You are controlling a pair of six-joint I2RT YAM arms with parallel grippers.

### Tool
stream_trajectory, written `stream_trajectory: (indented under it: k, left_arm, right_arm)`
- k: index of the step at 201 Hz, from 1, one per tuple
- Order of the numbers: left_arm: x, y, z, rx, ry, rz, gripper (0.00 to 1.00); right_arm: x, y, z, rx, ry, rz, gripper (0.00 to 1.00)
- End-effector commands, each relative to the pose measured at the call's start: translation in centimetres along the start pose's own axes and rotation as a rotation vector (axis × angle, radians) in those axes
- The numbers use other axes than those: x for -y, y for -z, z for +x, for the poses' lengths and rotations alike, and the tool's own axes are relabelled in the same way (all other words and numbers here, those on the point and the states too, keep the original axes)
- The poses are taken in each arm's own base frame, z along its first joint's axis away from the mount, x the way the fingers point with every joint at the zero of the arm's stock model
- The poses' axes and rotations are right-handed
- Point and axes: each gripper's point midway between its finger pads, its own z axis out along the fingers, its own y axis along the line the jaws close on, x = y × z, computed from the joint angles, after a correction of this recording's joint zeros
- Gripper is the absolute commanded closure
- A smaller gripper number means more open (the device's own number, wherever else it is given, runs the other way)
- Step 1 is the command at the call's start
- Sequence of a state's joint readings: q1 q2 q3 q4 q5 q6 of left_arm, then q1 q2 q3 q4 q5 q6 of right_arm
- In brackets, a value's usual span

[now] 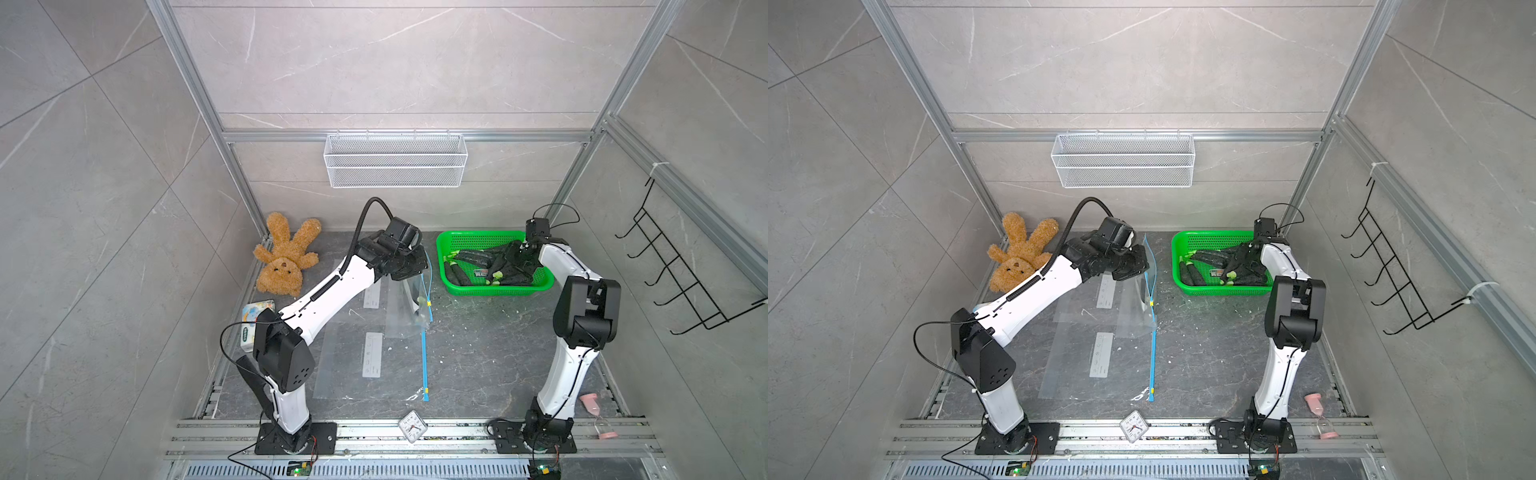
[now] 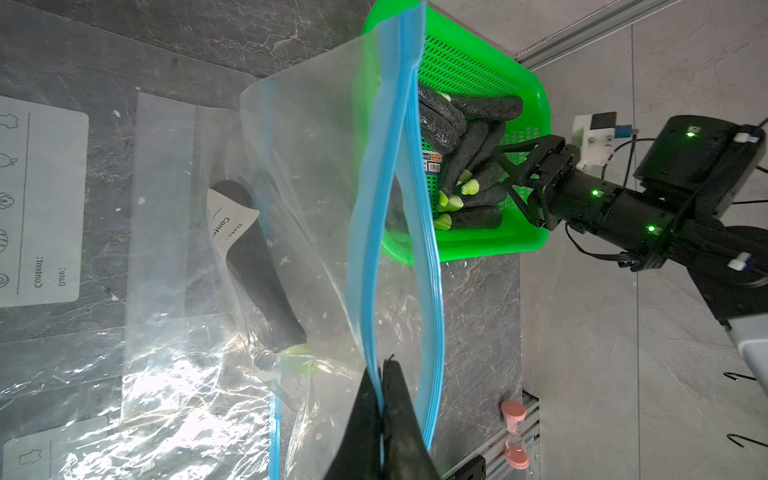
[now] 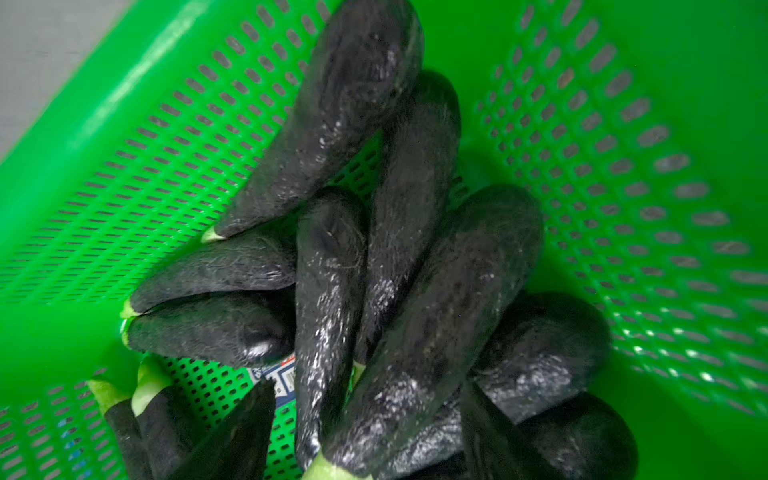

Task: Place the eggplant in a zip-top bag and seal the zipper
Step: Pick up the eggplant from the basket.

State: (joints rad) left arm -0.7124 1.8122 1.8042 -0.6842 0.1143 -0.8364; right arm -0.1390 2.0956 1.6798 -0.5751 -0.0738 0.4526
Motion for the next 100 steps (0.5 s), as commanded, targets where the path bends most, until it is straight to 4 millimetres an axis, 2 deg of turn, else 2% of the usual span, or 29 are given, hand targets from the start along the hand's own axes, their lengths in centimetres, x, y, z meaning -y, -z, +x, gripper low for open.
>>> stream_trajectory:
  k: [1, 31, 76, 100]
  left_arm:
    - [1.1, 1.6, -0.9, 0.027, -0.020, 0.057, 1.00]
    - [1.0, 1.4, -1.1, 0.025, -0.013, 0.061, 1.00]
    - [0.9, 1.1, -1.1, 0.025, -0.006, 0.065, 1.00]
    - [1.0, 1.0, -1.0, 0.022, -0.001, 0.071, 1.00]
  right_arm:
    - [0.7, -1.4, 0.6, -0.039, -0.035, 0.034, 0.30]
    - [1.0, -2.7, 0.7, -0.054, -0.049, 0.051, 0.30]
    - [1.7, -5.2, 2.0, -0.102, -0.056, 0.072, 0.32]
    - [1.9, -5.6, 2.3, -0.102, -0.052, 0.070, 0.34]
